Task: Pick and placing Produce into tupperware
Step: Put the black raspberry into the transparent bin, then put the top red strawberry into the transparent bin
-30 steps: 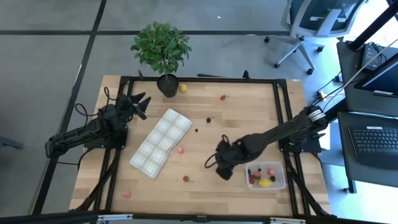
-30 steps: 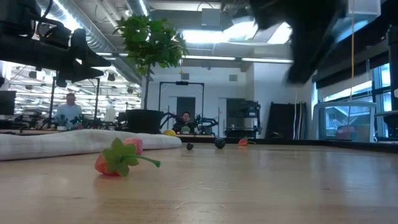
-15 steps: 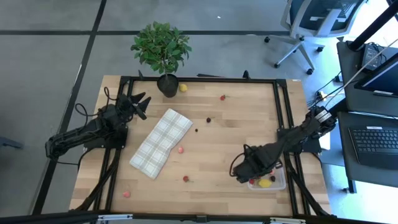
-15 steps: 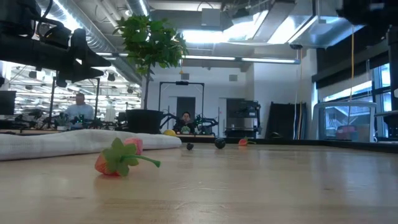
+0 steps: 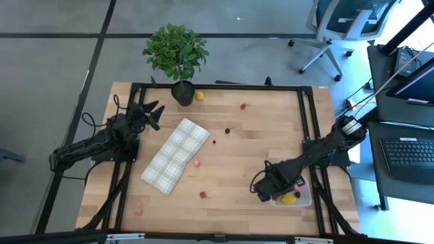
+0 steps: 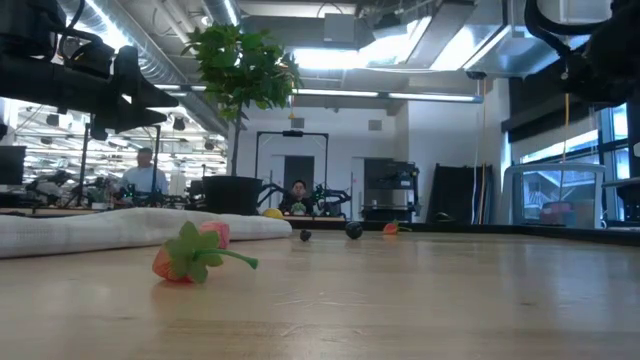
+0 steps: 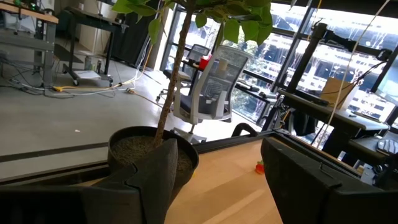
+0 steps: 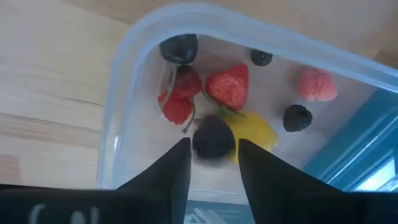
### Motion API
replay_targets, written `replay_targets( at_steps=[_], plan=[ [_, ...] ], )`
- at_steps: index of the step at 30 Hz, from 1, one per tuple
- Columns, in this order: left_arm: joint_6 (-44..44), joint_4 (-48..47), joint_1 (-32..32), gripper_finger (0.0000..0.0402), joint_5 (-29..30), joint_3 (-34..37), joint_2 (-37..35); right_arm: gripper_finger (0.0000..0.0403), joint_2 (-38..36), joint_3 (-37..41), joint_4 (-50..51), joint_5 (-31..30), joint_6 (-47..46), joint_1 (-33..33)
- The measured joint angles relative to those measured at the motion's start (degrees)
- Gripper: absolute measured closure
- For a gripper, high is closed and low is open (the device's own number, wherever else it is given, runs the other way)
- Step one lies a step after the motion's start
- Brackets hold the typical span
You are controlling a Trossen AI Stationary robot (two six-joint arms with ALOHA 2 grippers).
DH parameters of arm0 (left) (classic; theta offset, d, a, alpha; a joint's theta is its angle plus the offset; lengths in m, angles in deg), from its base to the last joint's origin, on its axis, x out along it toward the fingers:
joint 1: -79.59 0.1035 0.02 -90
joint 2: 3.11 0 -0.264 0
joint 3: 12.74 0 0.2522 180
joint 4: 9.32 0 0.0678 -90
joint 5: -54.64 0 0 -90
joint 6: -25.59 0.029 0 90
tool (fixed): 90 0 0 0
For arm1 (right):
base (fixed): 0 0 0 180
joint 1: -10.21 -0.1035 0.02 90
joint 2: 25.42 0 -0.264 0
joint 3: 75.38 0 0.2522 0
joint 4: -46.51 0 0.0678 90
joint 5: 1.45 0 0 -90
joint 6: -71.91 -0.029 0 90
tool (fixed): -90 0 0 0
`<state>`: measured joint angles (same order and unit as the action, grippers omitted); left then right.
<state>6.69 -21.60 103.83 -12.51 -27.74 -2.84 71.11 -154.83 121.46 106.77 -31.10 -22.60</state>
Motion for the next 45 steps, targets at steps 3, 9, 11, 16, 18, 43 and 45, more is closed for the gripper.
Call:
replay_targets(
  at_steps=[3, 9, 11, 16, 18, 43, 45],
  plan=[
    [0.0, 0.0, 0.0, 0.0176, 0.0, -0.01, 0.0, 0.0251, 0.0, -0.02, -0.18, 0.05, 0.12, 0.0],
    [0.0, 0.0, 0.0, 0.0176, 0.0, 0.0, 0.0, 0.0207, -0.12, -0.05, 0.91, 2.34, 0.4, 0.09],
    [0.0, 0.02, -0.01, 0.0176, 0.0, -0.01, 0.0, 0.0196, -0.63, -1.28, 2.62, 3.47, 0.77, 0.31],
    [-0.01, 0.02, 0.0, 0.0176, -0.01, 0.0, 0.0, 0.0185, -3.02, -10.1, 10.17, -5.78, 4.09, 1.08],
    [0.0, 0.04, 0.01, 0.0176, 0.0, -0.01, 0.0, 0.0186, -4.04, -13.94, 12.62, -12.31, 6.93, 1.89],
    [-0.02, 0.02, -0.01, 0.0176, 0.0, 0.01, -0.02, 0.0185, -5.35, -20.88, 1.55, -34.35, 49.12, 48.19],
    [-0.04, 0.02, -0.01, 0.0176, 0.0, 0.01, 0.0, 0.0185, -5.33, -18.62, -5.41, -30.0, 53.15, 52.73]
  ],
)
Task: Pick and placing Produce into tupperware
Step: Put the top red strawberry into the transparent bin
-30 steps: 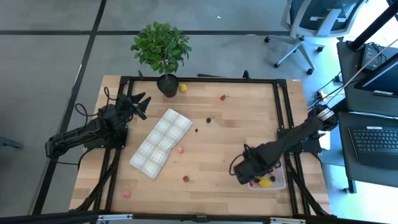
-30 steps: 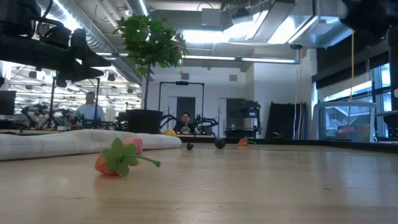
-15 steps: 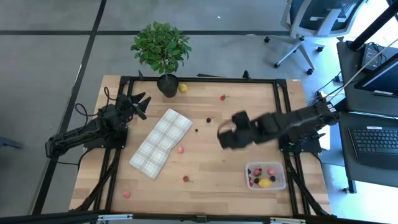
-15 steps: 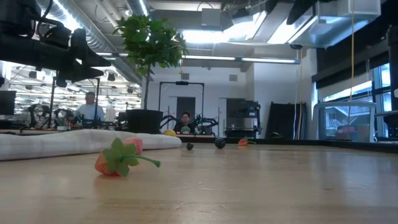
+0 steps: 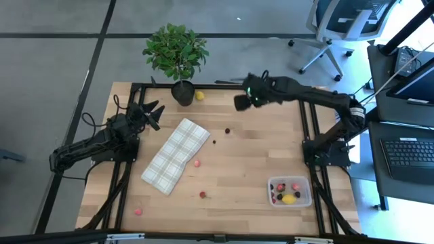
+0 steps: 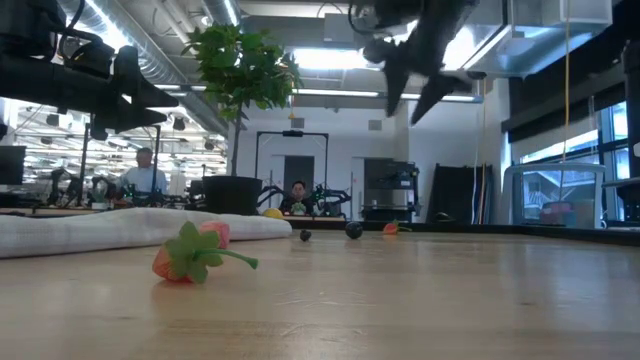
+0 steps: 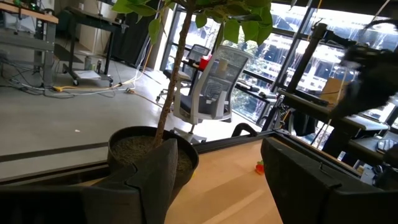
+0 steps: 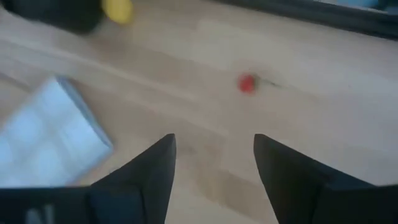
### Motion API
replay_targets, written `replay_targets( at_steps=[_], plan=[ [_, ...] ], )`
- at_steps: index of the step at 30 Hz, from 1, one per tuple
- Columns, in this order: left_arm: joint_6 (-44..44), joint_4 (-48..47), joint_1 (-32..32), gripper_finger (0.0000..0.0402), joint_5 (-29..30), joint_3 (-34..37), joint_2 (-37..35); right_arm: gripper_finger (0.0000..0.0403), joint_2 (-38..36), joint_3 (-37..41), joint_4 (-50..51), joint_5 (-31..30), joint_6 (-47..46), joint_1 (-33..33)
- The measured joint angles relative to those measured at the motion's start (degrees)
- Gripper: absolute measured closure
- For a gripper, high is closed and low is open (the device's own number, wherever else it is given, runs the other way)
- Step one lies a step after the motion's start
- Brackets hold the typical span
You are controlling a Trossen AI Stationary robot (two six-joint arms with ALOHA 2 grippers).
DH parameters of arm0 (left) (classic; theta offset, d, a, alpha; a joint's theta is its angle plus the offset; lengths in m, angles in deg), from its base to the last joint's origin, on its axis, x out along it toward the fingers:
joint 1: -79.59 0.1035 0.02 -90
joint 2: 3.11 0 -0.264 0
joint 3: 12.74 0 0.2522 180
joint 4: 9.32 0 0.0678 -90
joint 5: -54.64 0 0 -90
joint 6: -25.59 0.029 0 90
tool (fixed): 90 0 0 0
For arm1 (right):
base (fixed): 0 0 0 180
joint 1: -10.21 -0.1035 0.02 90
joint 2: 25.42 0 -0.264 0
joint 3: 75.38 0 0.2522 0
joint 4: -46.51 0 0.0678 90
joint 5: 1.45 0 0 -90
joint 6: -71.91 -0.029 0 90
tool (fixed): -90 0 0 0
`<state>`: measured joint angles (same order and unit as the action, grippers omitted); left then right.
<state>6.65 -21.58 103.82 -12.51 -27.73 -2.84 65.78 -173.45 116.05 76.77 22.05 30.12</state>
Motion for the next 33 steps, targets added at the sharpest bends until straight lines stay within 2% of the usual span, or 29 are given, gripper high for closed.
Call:
replay_targets(
  at_steps=[3, 7, 14, 19, 25, 28, 33],
  plan=[
    [0.0, 0.0, 0.0, 0.0176, 0.0, -0.01, 0.0, 0.0185, 0.63, 3.97, -11.04, 4.7, 5.01, 5.27],
    [-0.02, 0.0, 0.02, 0.0176, 0.0, 0.0, 0.0, 0.0185, 3.94, 7.58, -17.18, 8.29, 7.43, 9.64],
    [0.0, 0.0, 0.02, 0.0176, 0.0, -0.01, -0.02, 0.0185, 13.36, 7.93, -18.59, 8.53, 14.02, 10.79],
    [0.0, 0.0, 0.02, 0.0176, 0.0, 0.0, 0.0, 0.0185, 18.08, 7.96, -18.59, 8.49, 14.57, 10.84],
    [0.0, 0.0, 0.02, 0.0176, 0.0, -0.02, 0.0, 0.0185, 21.13, 7.96, -18.93, 8.06, 16.16, 11.42],
    [0.0, 0.0, 0.01, 0.0176, 0.0, 0.0, -0.02, 0.0185, 21.31, 7.96, -19.03, 5.54, 17.4, 11.45],
    [0.02, 0.0, 0.02, 0.0176, 0.0, -0.01, 0.0, 0.0185, 21.31, 6.92, -19.46, 5.22, 19.16, 11.47]
  ],
)
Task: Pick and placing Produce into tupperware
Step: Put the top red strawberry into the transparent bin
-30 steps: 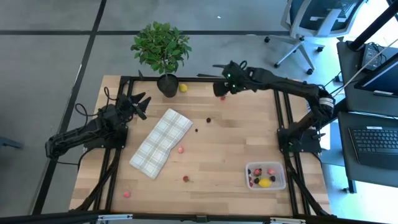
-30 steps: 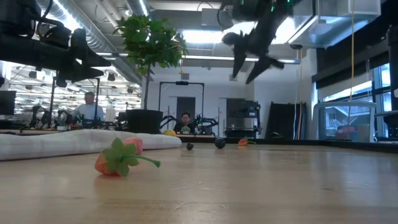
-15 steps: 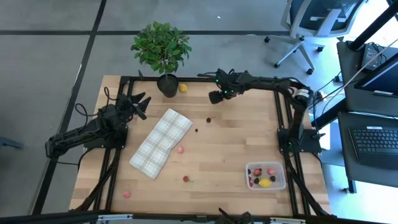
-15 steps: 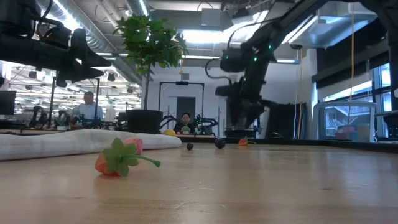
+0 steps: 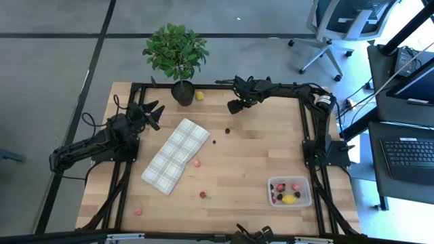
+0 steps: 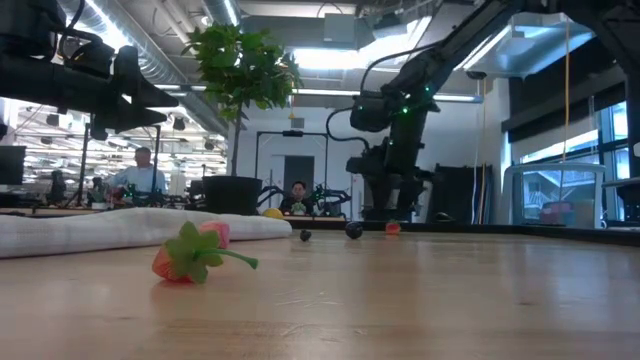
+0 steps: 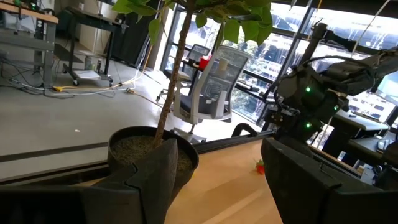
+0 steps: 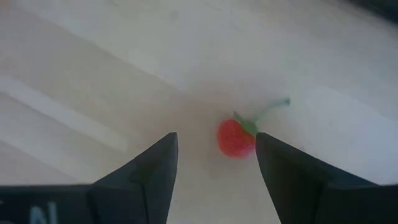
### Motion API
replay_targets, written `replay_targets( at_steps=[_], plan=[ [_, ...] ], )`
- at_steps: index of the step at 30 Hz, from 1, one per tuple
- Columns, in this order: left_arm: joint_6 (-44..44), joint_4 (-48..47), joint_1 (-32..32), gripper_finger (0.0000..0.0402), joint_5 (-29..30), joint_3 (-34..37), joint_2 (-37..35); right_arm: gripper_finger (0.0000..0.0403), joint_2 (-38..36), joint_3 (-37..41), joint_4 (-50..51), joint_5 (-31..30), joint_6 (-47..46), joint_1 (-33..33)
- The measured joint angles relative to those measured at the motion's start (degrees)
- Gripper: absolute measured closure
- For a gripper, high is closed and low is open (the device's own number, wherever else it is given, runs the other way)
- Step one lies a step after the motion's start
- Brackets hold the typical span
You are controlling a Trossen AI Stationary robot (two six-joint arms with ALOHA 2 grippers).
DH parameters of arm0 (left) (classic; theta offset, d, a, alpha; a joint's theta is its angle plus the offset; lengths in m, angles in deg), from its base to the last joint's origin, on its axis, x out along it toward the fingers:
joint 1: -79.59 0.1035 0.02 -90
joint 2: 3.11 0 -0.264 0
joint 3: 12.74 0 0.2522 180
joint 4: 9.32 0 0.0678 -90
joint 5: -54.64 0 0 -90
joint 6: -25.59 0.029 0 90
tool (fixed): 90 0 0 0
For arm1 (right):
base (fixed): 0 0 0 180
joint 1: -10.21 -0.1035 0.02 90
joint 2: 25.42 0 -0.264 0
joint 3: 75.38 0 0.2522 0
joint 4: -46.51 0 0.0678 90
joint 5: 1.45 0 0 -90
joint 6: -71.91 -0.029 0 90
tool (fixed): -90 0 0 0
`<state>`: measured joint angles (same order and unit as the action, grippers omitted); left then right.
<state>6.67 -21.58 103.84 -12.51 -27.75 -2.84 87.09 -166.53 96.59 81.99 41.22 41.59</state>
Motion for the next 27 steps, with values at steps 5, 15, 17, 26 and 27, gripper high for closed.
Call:
replay_targets(
  at_steps=[5, 15, 17, 26, 27],
  plan=[
    [0.0, 0.0, 0.0, 0.0176, 0.0, 0.01, -0.01, 0.0185, -0.01, -1.39, -0.11, -0.42, 0.66, 0.48],
    [0.0, 0.0, 0.0, 0.0176, 0.0, 0.0, 0.0, 0.0185, -0.02, -1.39, 1.04, -1.93, -2.55, 0.83],
    [0.01, 0.0, 0.0, 0.0176, 0.0, 0.0, 0.0, 0.0185, 0.15, -1.39, 1.3, -1.94, -3.34, 0.83],
    [0.0, 0.0, 0.0, 0.0176, 0.0, 0.0, -0.01, 0.0185, 3.44, -1.37, 1.95, -1.98, -3.5, 0.87],
    [0.01, 0.0, 0.0, 0.0176, 0.0, 0.01, -0.01, 0.0185, 3.48, -1.37, 1.97, -1.97, -3.33, 0.87]
  ],
)
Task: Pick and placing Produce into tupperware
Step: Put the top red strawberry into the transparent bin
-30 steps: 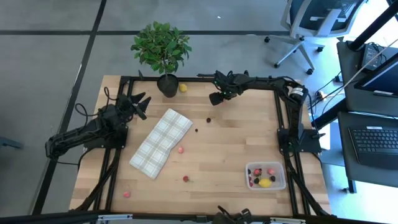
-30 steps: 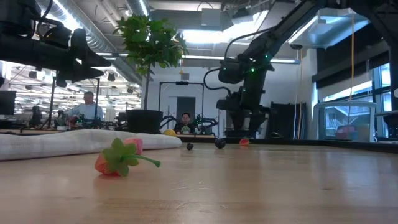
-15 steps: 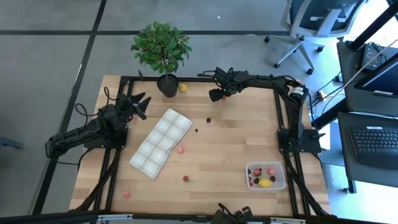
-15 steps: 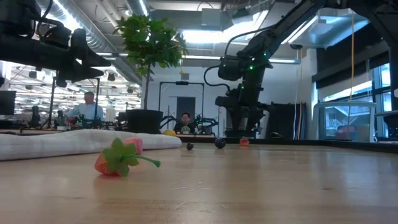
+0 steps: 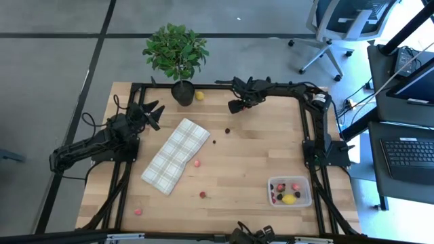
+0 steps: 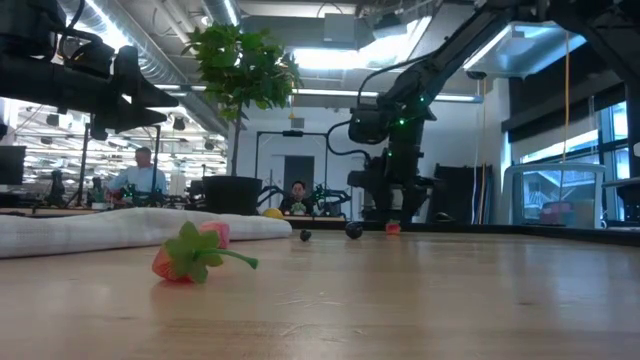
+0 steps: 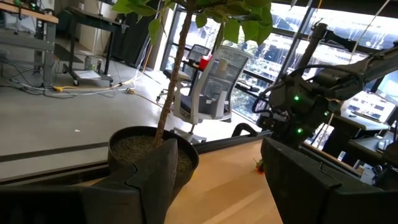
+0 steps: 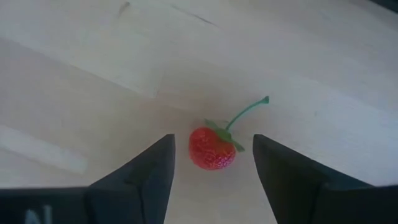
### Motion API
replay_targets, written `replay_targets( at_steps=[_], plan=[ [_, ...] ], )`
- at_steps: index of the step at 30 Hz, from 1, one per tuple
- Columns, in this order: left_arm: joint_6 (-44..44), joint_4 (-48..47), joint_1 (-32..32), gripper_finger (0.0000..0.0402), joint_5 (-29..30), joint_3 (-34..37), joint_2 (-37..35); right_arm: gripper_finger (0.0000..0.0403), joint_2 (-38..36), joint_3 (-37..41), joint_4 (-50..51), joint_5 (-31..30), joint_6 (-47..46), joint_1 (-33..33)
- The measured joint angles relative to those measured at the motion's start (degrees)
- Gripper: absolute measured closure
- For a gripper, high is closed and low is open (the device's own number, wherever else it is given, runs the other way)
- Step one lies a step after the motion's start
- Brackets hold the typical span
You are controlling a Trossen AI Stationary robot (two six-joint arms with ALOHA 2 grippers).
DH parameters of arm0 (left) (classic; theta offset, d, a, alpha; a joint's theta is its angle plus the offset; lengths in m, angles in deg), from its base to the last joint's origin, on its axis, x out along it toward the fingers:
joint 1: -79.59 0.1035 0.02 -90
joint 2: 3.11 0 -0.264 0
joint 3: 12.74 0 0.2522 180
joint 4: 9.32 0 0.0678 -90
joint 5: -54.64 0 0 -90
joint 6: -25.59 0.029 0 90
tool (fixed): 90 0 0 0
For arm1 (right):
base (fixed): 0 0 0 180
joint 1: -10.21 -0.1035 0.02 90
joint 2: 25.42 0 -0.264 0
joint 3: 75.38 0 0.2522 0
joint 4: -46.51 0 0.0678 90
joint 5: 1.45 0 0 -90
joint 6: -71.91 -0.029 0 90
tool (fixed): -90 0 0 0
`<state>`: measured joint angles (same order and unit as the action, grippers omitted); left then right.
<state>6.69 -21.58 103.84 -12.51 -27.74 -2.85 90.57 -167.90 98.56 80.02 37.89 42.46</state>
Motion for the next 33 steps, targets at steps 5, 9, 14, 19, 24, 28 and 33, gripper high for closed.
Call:
replay_targets(
  at_steps=[5, 9, 14, 19, 24, 28, 33],
  plan=[
    [-0.01, 0.0, 0.0, 0.0176, 0.0, 0.01, 0.01, 0.0185, 0.02, 0.0, -0.2, 0.02, 1.16, 0.0],
    [0.0, -0.01, -0.01, 0.0176, 0.0, 0.01, 0.01, 0.0185, 0.02, 0.0, -0.08, 0.03, 1.0, 0.0],
    [0.01, 0.0, -0.02, 0.0176, 0.0, 0.01, 0.01, 0.0185, 0.02, 0.02, -0.1, 0.03, -0.22, 0.08],
    [0.01, 0.0, -0.01, 0.0176, 0.0, -0.01, 0.0, 0.0185, 0.02, 0.02, -0.17, 0.03, -0.48, 0.22],
    [0.01, 0.0, 0.0, 0.0176, 0.0, 0.0, -0.01, 0.0185, 0.02, 0.02, -0.26, 0.04, -0.48, 0.22],
    [0.01, -0.02, 0.0, 0.0176, 0.0, 0.0, 0.0, 0.0185, 0.02, 0.02, -0.42, 0.06, -0.52, 0.2],
    [-0.01, -0.02, 0.0, 0.0176, 0.0, -0.01, 0.01, 0.0185, 0.09, 0.44, -0.67, 0.08, -2.38, 0.22]
  ],
)
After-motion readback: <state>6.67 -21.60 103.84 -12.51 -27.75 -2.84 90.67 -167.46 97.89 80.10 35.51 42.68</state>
